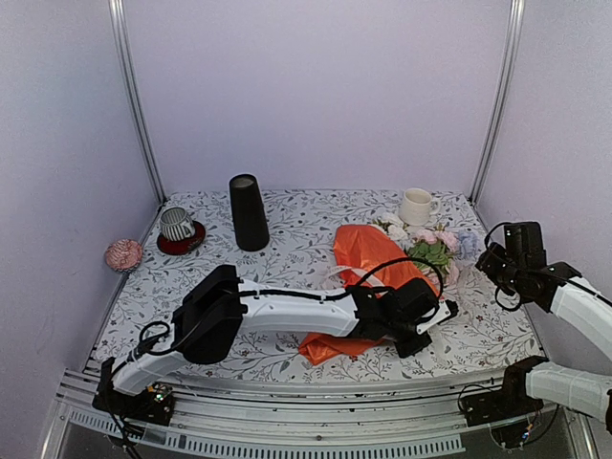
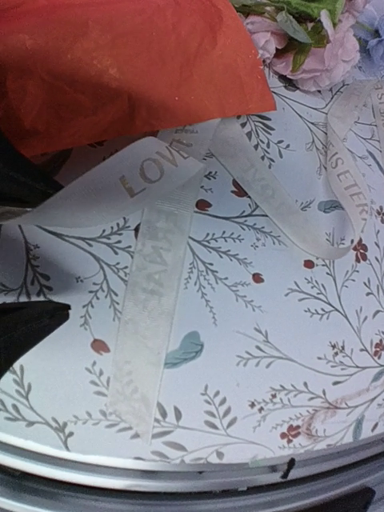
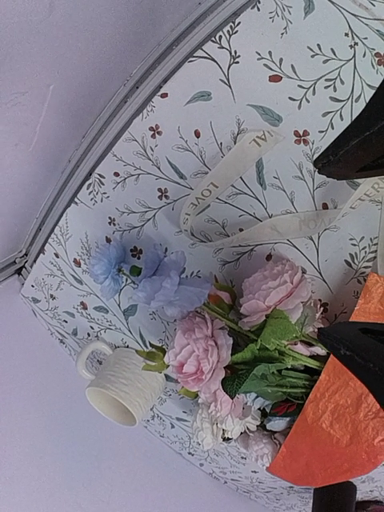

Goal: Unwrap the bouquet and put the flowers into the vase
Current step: Untie the half-tied ribbon from the folded wrapping paper.

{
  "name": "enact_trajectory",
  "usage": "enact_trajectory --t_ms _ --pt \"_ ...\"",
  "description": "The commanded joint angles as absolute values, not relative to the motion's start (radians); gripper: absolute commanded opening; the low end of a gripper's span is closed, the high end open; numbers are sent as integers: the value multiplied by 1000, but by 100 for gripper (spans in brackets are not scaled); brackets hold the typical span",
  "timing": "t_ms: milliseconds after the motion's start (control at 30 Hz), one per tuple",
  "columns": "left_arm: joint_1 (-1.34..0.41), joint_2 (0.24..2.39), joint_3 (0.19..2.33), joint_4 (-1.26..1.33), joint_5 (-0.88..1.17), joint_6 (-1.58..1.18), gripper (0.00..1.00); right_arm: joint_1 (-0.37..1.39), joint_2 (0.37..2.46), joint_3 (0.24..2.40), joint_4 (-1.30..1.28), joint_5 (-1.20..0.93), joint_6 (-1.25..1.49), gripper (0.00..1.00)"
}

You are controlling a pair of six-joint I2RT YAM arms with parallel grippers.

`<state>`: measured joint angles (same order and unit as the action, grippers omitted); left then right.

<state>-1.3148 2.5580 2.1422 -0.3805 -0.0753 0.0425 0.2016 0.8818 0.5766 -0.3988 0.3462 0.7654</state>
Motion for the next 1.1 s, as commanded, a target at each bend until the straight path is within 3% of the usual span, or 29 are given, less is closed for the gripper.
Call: enact_trajectory --t_ms 0,67,133,167,333,533,733,1067 --pt "-1315 2574 2182 -430 -144 22 38 196 839 561 -385 361 749 63" --pt "-1314 2571 2185 -428 -163 18 26 196 832 560 -385 360 747 63" --pt "-1313 2565 2185 -426 -165 15 1 196 827 559 -385 359 746 63" --pt "-1313 2557 2185 -426 -167 9 0 196 827 558 -385 360 746 63" --pt "-1312 2450 2126 -395 -164 -10 0 196 828 551 -383 360 747 63" --pt "-1262 2181 1880 -254 -162 -71 0 196 830 539 -352 320 728 63" --pt "-1063 1895 1567 -124 -104 -213 0 196 780 498 -249 142 581 63" --pt "-749 1450 983 132 -211 -465 0 196 757 455 -189 37 538 64"
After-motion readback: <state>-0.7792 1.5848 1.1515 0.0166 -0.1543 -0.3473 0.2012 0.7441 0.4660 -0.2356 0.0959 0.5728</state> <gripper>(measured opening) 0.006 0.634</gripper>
